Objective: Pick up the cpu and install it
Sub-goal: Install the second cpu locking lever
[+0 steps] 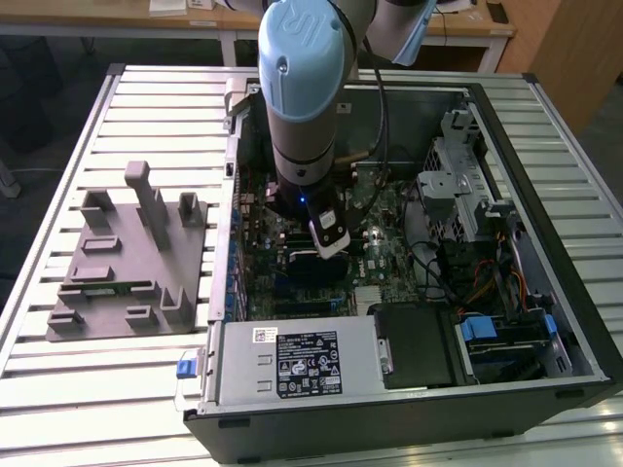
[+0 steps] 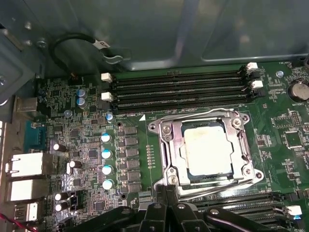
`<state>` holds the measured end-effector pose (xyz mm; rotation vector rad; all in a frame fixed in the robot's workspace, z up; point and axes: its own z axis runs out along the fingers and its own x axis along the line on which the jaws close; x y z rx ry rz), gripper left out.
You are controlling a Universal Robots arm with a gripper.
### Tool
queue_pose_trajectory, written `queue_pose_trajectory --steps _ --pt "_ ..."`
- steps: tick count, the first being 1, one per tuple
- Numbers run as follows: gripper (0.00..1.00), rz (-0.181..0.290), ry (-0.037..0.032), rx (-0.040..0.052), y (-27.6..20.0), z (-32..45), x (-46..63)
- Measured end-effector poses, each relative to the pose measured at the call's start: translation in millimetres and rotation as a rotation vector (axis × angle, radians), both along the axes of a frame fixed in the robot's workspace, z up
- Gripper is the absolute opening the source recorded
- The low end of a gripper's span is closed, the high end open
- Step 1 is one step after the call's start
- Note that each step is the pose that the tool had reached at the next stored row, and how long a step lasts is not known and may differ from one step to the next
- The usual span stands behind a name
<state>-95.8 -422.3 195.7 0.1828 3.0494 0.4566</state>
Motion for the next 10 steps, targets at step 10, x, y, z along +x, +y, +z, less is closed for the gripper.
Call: queue_pose_trajectory --steps 10 --pt "0.11 0.0 0.0 -0.0131 -0.1 -0.1 0.0"
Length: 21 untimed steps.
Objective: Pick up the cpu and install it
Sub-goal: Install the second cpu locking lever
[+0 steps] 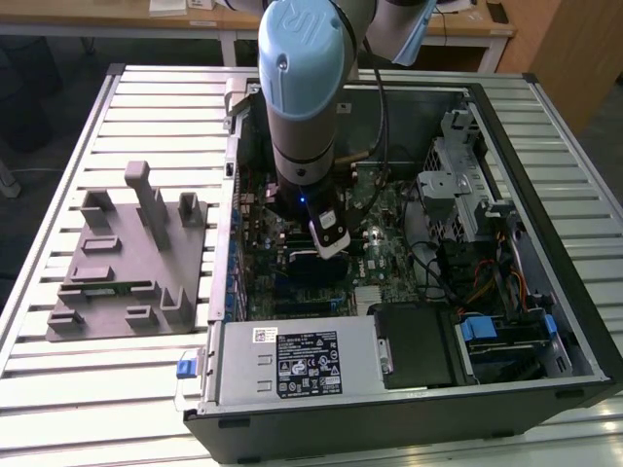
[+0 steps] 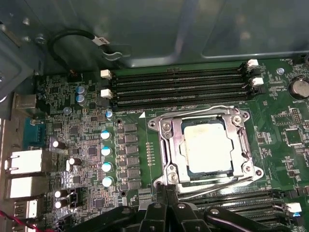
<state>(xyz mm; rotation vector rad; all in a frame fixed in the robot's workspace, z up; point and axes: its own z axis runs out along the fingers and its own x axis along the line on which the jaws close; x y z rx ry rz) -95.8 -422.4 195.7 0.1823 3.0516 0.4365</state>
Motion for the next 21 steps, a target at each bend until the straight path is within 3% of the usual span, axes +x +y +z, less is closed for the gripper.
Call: queue_pose_trajectory --steps 12,15,18,21 --pt "0.11 0.0 -0.0012 -0.0003 -1.4 -0.5 -0.8" --pt "0.11 0.0 -0.0034 0.0059 -2.3 -0.9 -1.7" --pt "0.11 0.0 -0.007 0.0211 -2.8 -1.4 -2.7" --pt "0.11 0.0 -0.0098 0.0285 -3.2 -2.5 -3.4"
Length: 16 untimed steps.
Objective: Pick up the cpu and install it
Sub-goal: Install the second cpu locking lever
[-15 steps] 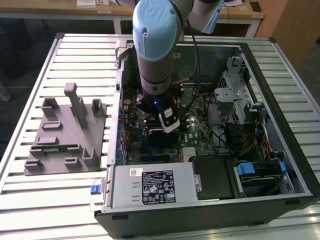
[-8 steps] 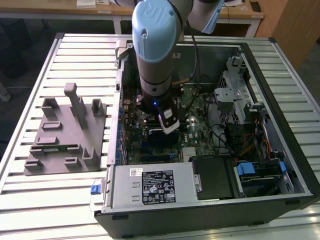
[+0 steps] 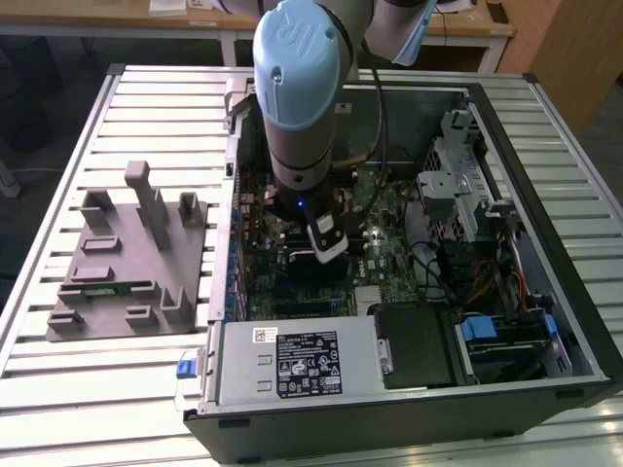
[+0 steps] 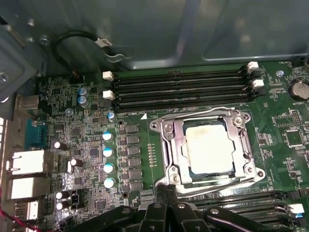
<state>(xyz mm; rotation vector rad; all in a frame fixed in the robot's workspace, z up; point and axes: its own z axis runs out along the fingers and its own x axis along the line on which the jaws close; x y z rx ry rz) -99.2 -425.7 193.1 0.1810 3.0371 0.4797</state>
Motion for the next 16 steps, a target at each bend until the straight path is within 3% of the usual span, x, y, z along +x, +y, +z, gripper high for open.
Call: queue_pose_trajectory --steps 4,8,16 --pt "0.11 0.0 -0.004 0.0096 -0.3 -2.0 -1.1" --pt "0.11 0.0 -0.0072 0.0289 -0.2 -3.6 -1.8" --pt "0.11 0.0 -0.0076 0.0307 -0.3 -6.1 -2.0"
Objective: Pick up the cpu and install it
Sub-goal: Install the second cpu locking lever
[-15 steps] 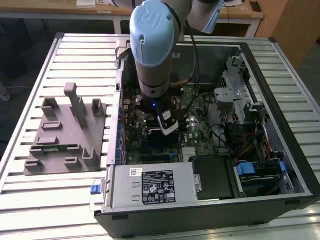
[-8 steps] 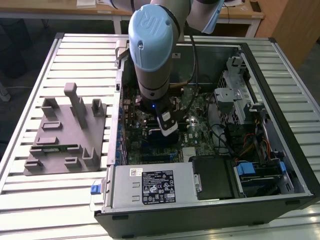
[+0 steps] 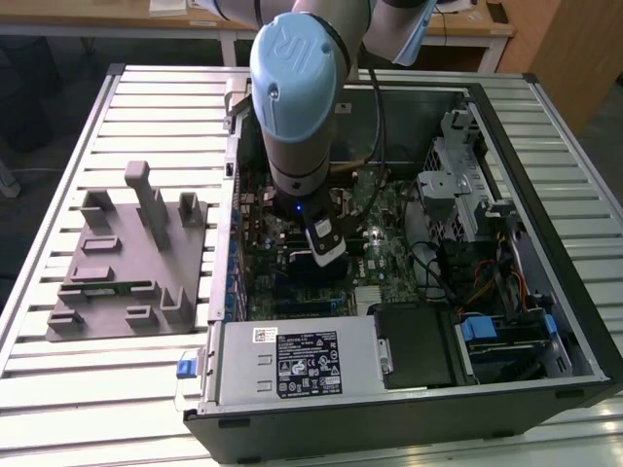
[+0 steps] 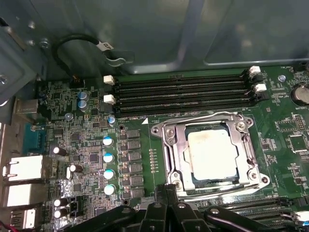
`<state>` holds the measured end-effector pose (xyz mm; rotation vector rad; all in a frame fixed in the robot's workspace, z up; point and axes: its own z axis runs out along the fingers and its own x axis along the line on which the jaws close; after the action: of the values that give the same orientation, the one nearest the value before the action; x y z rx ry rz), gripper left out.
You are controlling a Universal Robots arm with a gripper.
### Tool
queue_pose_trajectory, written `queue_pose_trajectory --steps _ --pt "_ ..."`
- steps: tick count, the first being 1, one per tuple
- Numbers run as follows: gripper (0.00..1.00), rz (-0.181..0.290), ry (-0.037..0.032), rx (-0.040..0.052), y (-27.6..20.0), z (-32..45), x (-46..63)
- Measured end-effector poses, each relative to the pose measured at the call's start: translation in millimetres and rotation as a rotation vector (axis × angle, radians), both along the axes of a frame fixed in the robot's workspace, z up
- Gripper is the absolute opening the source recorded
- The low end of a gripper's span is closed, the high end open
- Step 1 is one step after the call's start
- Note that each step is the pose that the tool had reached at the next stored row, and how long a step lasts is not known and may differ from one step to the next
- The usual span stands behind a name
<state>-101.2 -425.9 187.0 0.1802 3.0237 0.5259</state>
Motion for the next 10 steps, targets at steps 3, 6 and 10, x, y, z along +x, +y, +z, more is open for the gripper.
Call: queue_pose_trajectory --steps 3,6,10 --pt "0.11 0.0 0.0 0.0 0.0 -0.6 0.0" --pt "0.11 0.0 0.0001 -0.0001 0.0 -1.6 0.0" --pt "0.11 0.0 0.0001 -0.0001 0.0 -1.8 0.0"
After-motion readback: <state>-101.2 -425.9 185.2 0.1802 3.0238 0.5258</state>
